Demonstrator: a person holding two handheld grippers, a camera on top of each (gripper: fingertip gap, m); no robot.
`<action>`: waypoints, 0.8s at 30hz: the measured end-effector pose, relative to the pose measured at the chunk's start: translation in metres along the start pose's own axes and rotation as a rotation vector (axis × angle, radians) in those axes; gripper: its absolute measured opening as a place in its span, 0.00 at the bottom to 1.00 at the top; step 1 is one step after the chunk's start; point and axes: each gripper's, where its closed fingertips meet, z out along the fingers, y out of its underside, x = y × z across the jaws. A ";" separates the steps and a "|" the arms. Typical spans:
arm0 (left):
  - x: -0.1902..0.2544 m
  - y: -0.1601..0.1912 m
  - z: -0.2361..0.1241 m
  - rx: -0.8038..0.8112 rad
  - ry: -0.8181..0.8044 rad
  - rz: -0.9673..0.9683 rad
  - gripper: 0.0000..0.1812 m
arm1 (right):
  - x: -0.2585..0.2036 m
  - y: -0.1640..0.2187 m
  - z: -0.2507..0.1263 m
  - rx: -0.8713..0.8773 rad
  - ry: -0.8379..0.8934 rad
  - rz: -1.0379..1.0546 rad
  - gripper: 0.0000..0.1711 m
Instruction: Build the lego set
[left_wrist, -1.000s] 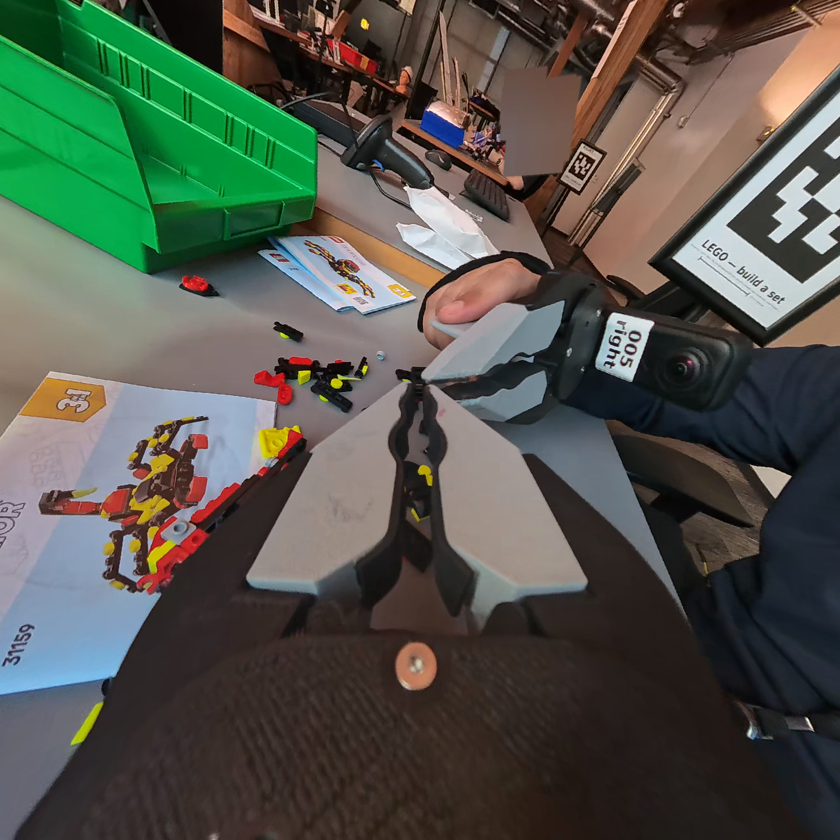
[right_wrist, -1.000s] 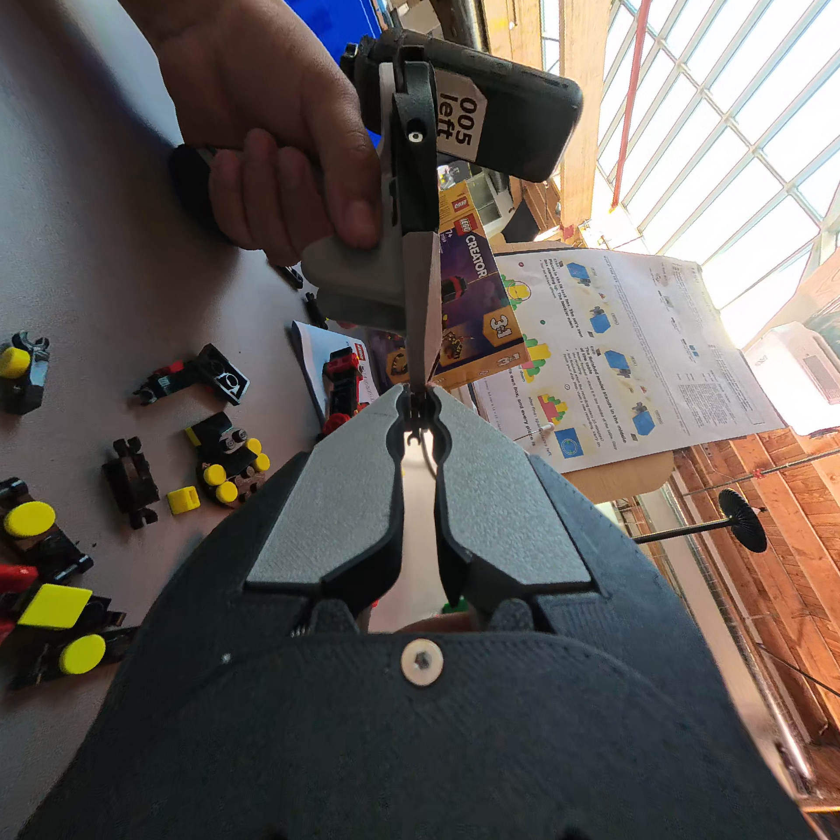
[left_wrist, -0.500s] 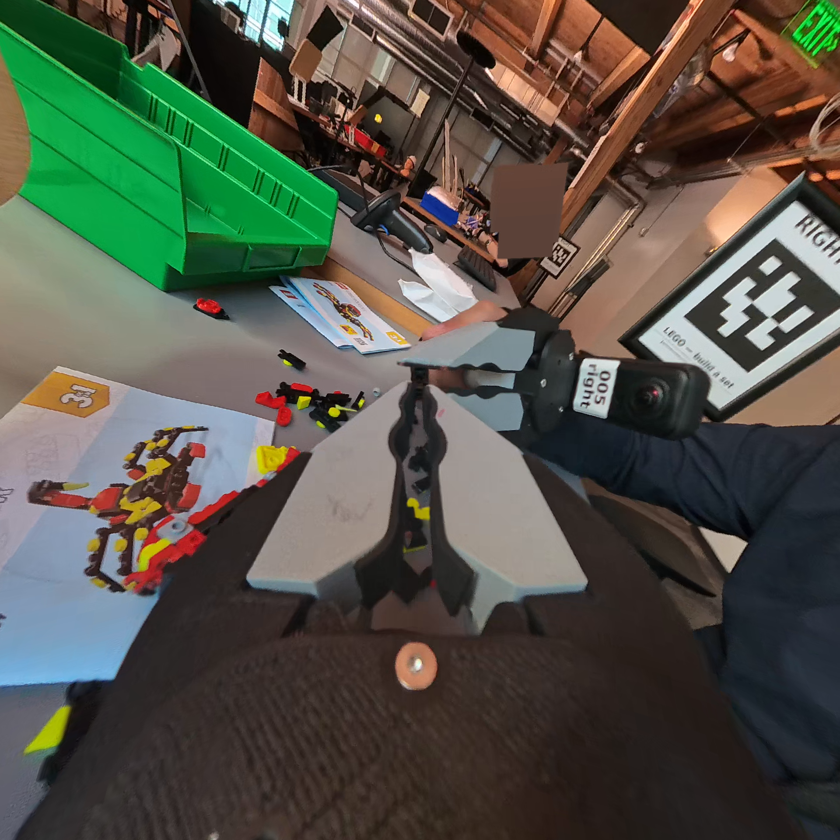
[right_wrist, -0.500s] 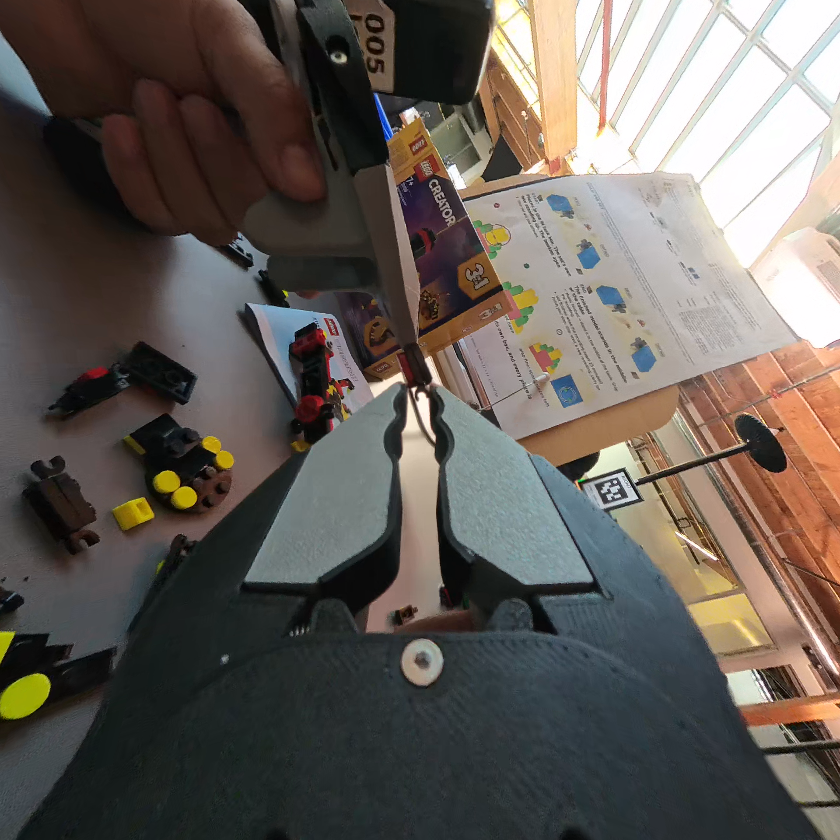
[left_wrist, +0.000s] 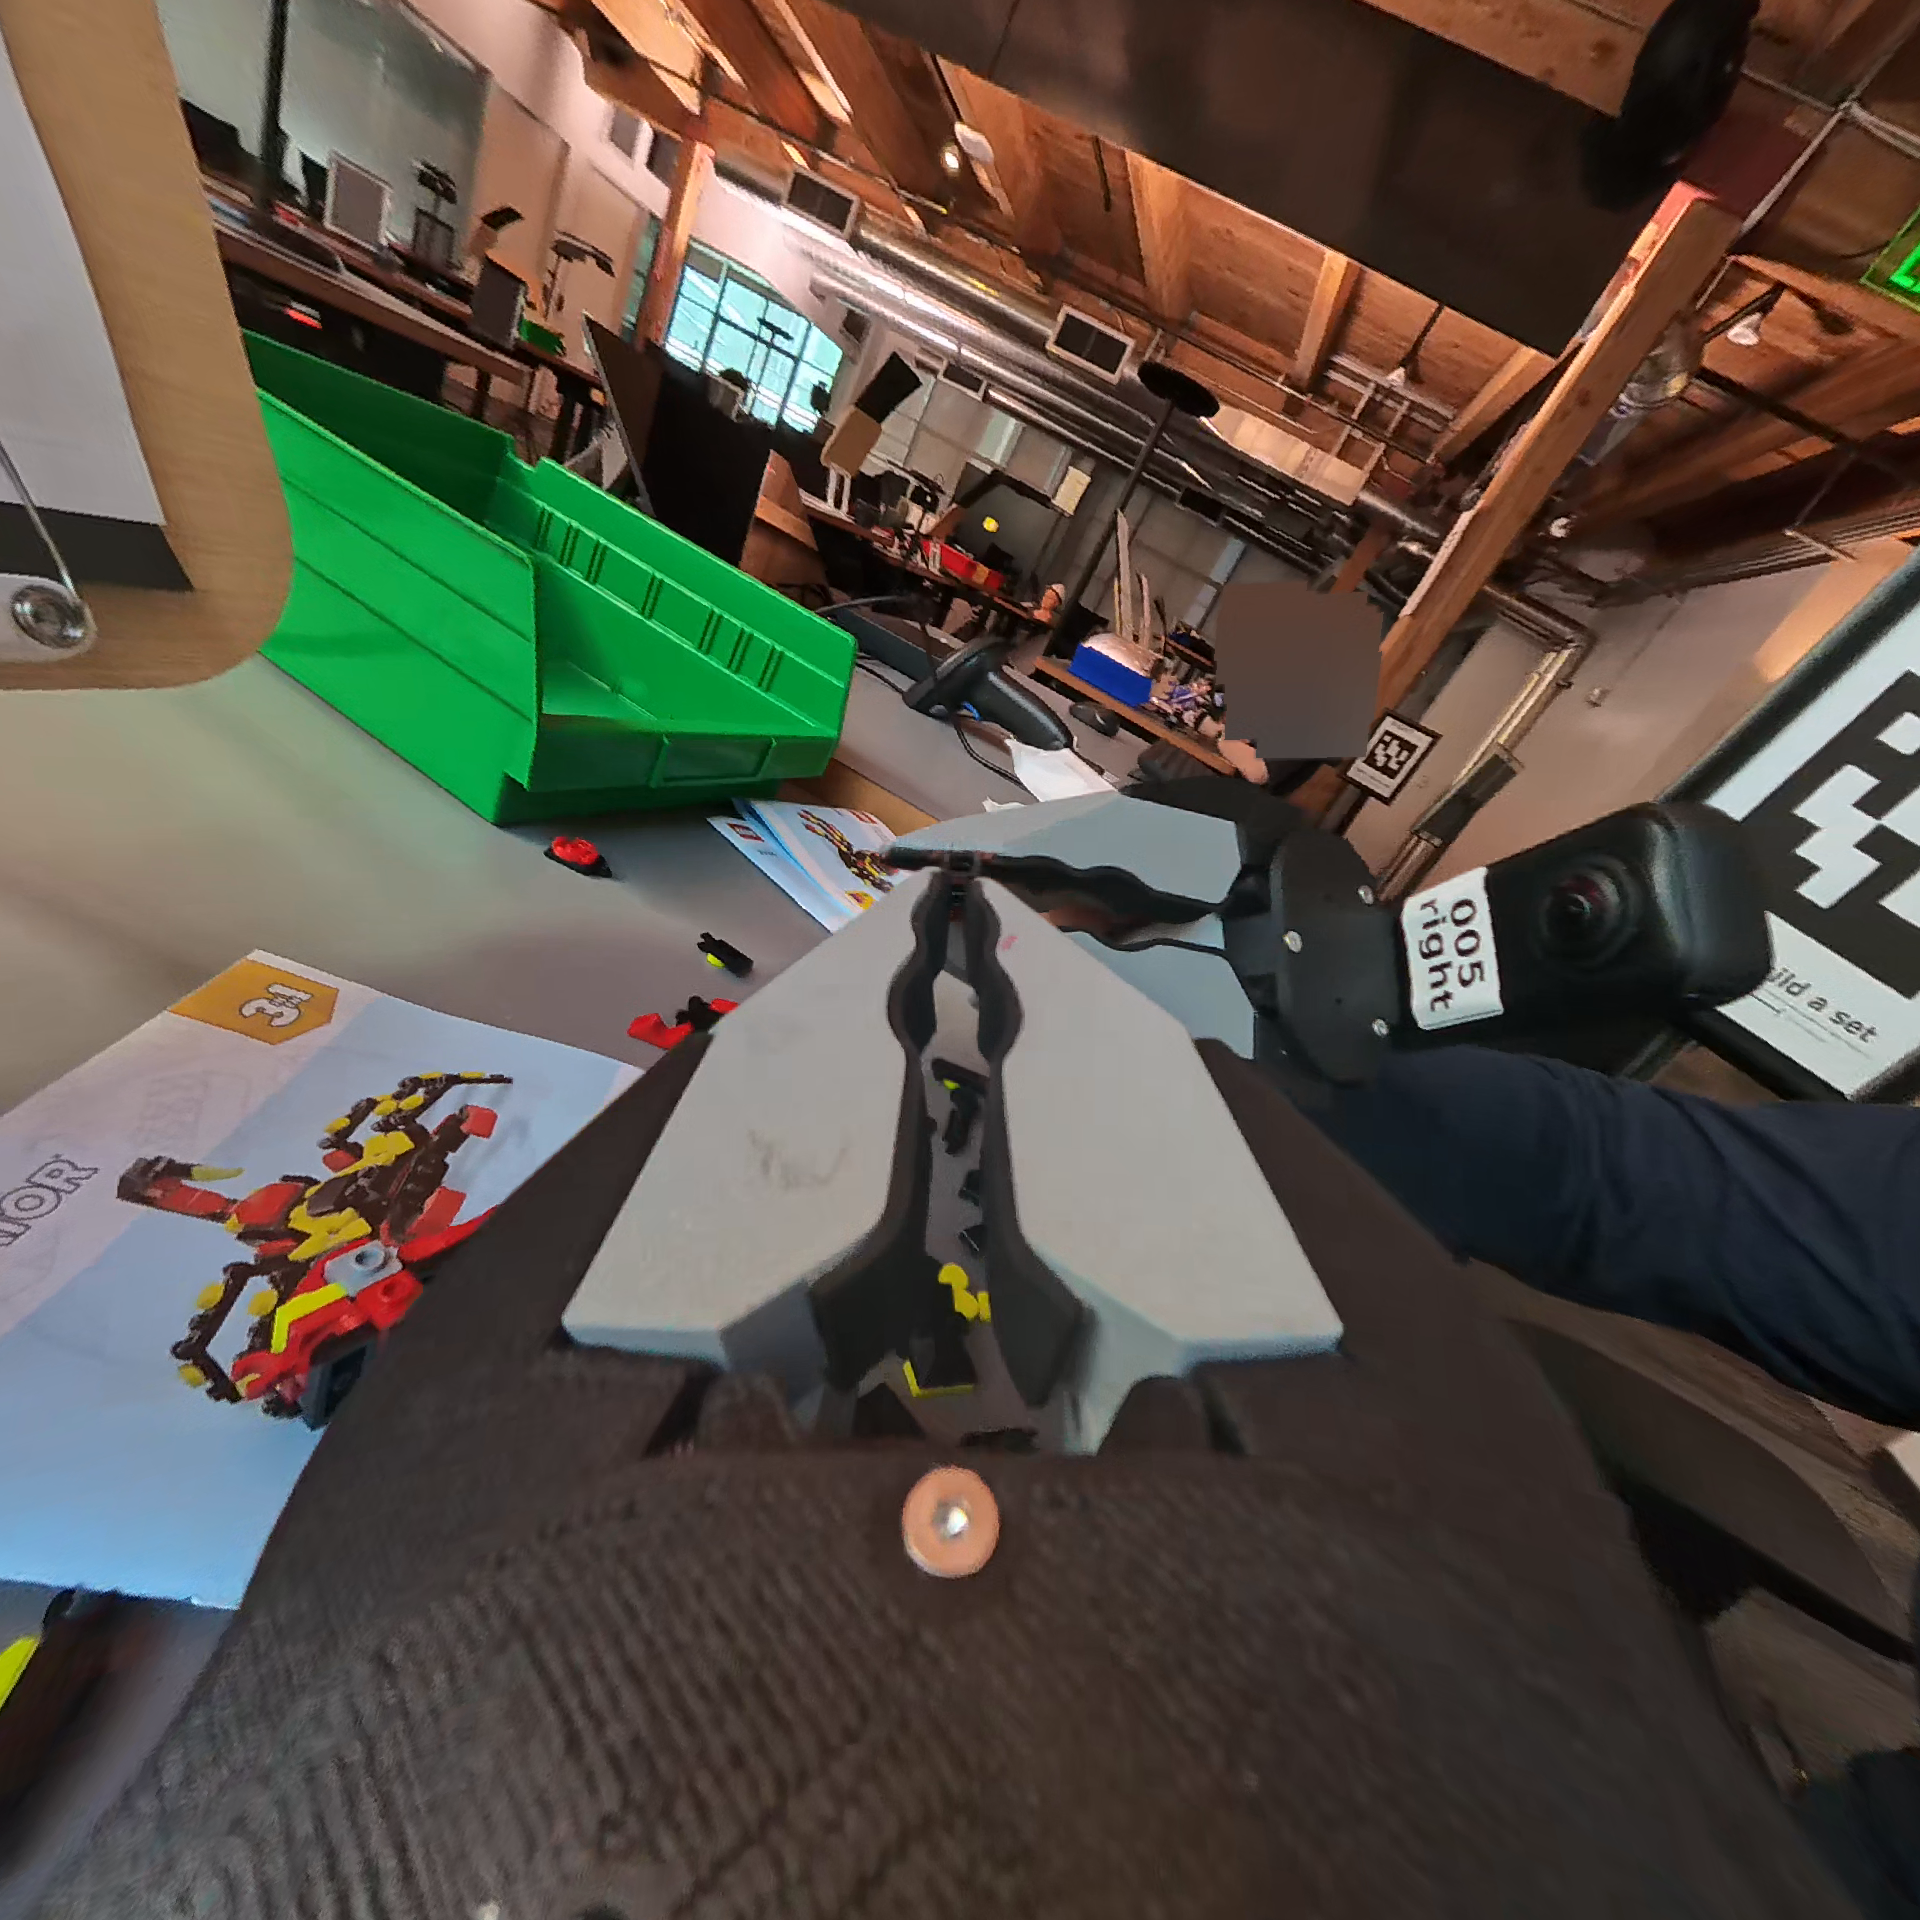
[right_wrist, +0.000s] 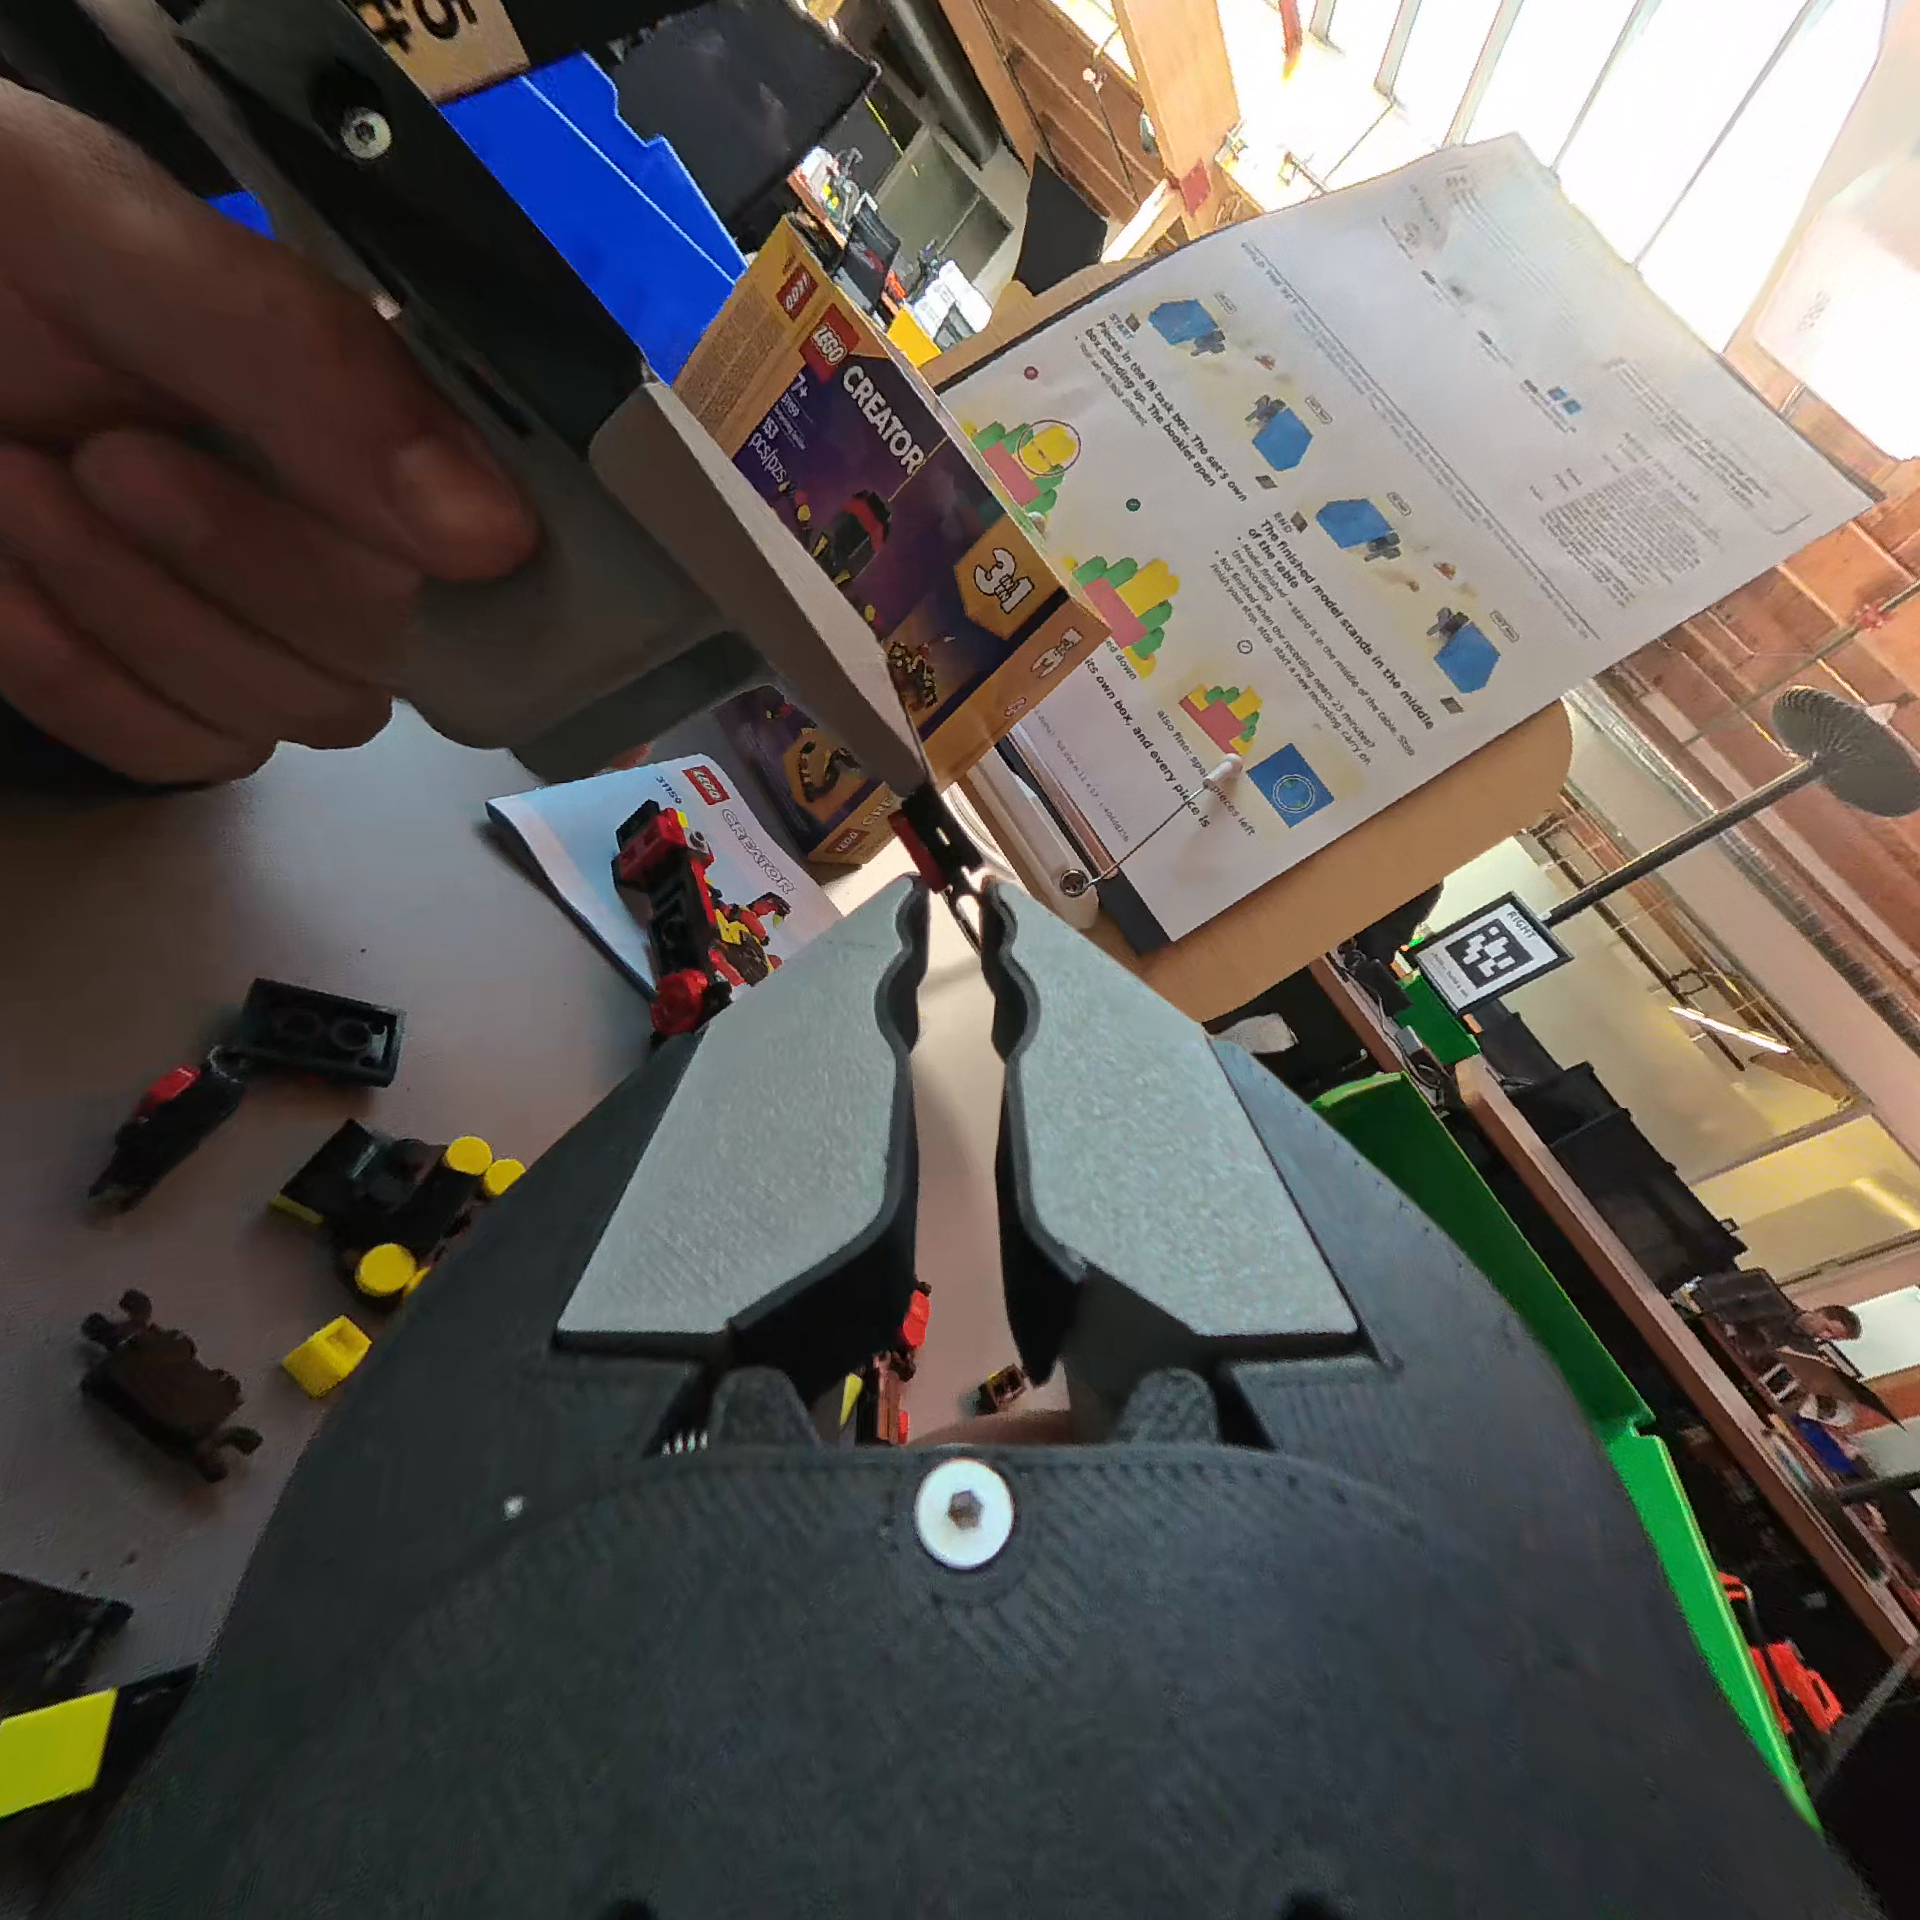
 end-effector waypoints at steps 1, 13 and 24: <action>0.000 -0.002 0.000 0.013 -0.010 0.012 0.00 | 0.000 -0.001 0.000 -0.005 0.003 0.017 0.04; -0.012 0.005 -0.006 -0.117 -0.011 0.104 0.03 | -0.020 0.008 0.003 -0.065 -0.121 -0.025 0.02; -0.014 0.016 -0.016 -0.287 -0.133 0.611 0.08 | -0.039 0.018 -0.001 -0.098 -0.245 -0.126 0.03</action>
